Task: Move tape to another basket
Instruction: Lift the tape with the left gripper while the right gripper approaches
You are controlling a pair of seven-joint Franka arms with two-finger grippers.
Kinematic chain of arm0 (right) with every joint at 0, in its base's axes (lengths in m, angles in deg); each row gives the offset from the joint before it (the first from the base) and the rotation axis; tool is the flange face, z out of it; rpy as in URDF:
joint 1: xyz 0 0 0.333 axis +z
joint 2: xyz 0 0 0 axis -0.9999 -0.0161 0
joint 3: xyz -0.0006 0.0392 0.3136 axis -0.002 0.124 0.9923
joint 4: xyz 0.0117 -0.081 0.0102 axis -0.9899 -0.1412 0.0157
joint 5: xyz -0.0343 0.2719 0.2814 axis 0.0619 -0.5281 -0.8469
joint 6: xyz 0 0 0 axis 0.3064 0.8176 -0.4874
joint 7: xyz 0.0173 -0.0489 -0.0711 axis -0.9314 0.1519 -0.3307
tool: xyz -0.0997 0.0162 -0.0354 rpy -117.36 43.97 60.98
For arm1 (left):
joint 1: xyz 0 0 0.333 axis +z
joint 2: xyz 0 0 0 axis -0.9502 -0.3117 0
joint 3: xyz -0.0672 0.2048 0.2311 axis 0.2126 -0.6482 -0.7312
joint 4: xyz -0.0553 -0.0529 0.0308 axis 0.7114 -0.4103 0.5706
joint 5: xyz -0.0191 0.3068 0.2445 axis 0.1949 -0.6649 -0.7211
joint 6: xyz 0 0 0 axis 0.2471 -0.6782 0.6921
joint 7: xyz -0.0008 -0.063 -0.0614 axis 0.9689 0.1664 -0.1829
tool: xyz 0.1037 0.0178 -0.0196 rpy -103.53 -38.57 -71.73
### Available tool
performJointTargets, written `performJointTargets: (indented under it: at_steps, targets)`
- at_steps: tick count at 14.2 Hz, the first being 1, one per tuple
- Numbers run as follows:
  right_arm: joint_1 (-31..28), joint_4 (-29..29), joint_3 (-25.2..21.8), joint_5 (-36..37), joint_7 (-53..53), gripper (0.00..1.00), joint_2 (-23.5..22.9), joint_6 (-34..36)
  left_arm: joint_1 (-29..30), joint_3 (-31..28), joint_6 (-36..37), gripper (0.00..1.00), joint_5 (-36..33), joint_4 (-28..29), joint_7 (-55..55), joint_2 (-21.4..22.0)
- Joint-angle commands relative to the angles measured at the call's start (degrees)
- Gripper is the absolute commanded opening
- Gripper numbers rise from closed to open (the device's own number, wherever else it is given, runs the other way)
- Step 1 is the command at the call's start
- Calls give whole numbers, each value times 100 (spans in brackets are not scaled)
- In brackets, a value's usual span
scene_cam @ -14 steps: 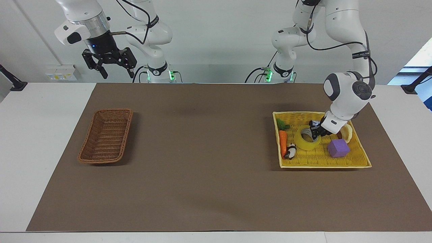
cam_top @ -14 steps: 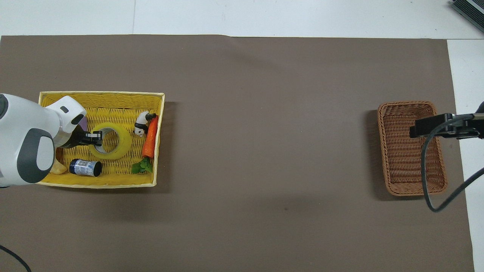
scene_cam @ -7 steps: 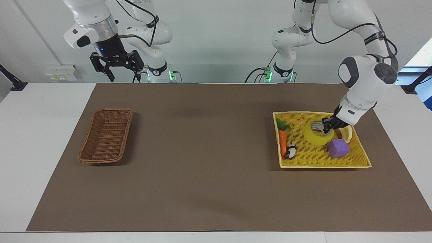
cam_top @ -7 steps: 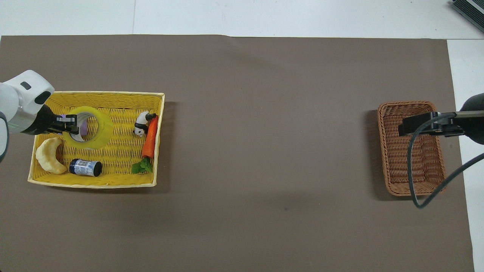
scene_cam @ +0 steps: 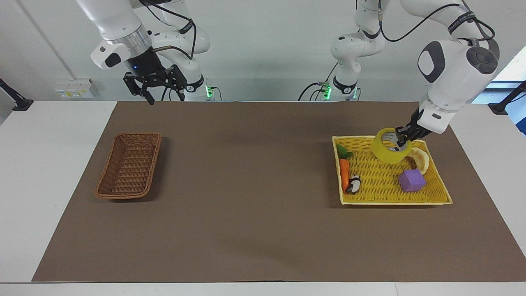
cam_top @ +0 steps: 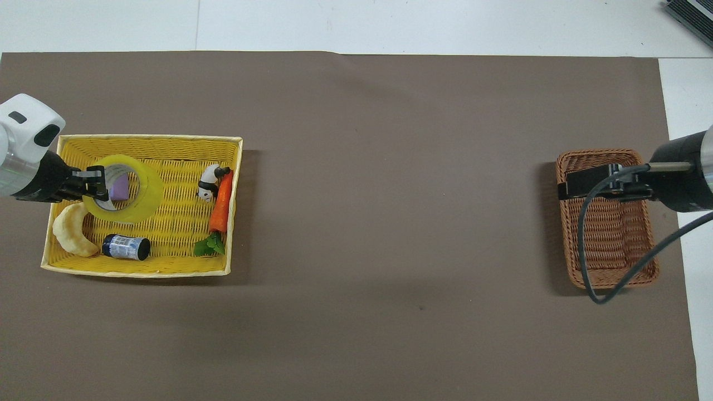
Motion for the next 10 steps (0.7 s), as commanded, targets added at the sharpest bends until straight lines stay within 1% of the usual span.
performJointTargets:
  at_steps: [1, 5, 7, 10]
  targets:
    - [277, -215, 6, -125, 310, 100, -46, -378, -498, -56, 70, 0, 17, -102, -708, -2]
    - [603, -259, 6, -134, 583, 100, -230, -625, -1219, -47, -62, 0, 104, -102, -1614, 16]
    - [682, -260, 14, -414, 601, 100, -344, -853, -1527, -47, -220, 0, 289, -102, -1861, 25]
    - [691, -303, 14, -503, 654, 100, -389, -871, -1922, -47, -413, 0, 482, -111, -2064, 33]
